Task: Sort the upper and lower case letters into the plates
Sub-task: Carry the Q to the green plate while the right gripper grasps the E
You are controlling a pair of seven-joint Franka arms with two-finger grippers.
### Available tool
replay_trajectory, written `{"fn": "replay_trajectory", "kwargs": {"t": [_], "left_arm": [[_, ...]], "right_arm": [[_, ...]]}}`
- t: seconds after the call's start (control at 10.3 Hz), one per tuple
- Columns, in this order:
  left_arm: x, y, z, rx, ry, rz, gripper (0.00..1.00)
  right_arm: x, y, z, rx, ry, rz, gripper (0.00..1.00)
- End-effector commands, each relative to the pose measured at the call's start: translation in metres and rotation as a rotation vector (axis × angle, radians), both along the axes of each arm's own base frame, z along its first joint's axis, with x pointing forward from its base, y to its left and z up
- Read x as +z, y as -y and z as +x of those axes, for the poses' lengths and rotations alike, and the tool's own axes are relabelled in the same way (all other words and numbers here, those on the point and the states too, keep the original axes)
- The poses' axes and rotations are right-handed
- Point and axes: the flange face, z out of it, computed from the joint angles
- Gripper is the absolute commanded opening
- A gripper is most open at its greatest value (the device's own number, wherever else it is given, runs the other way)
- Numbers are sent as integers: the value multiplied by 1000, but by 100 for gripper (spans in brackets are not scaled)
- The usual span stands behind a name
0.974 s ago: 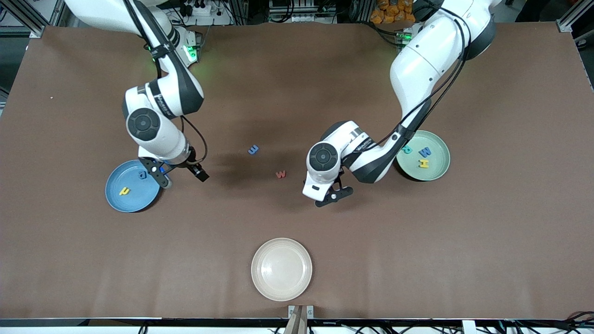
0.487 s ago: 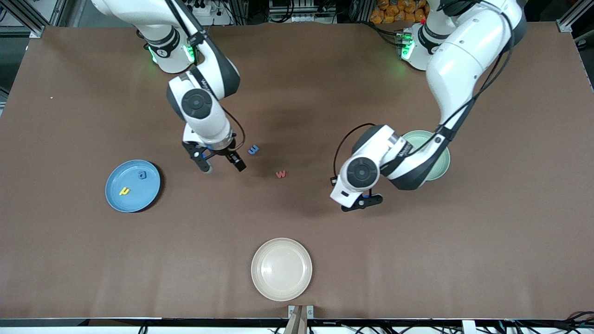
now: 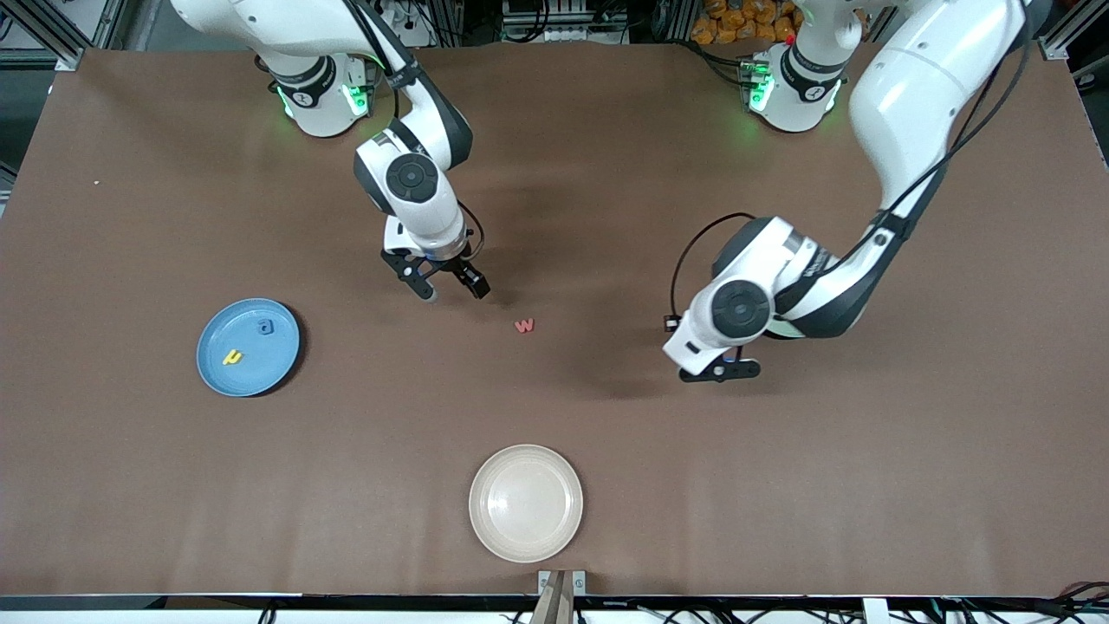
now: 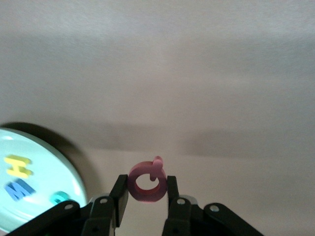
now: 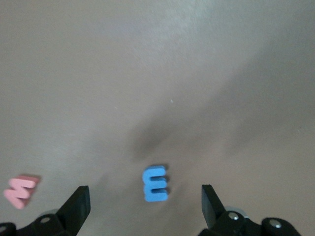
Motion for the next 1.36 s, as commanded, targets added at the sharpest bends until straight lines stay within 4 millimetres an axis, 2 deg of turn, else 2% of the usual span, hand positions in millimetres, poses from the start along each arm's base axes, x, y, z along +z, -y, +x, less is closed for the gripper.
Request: {"fn": "replay_trajectory", "kwargs": {"t": [0.0, 0.1, 0.39, 0.58, 0.88, 0.97, 1.07, 1.17, 1.27], "left_arm": [[0, -58, -29, -90, 25, -8, 0], [-3, -72, -37, -115, 19, -6, 0], [-12, -132, -60, -165, 10, -34, 0], [-18, -139, -79, -162, 19, -71, 0], [-30, -139, -89, -146, 46, -96, 0], [-34, -138, -94, -145, 47, -101, 0], [-38, -141, -98, -142, 45, -104, 0], [-37, -146, -100, -135, 44, -96, 0], [-38, -145, -100, -136, 46, -99, 10]], "right_arm": [[-21, -11, -11, -5, 28, 25, 100], [-33, -15, -14, -2, 34, 30, 100], [-53, -13, -20, 29, 17, -4, 100], [-53, -13, -20, 29, 17, -4, 100], [-52, -10, -17, 22, 20, -5, 100], [-51, -9, -16, 19, 22, -5, 66], [-48, -10, -15, 14, 25, -2, 10], [-47, -9, -14, -2, 28, -1, 0], [-45, -9, -13, -3, 30, -1, 0]]}}
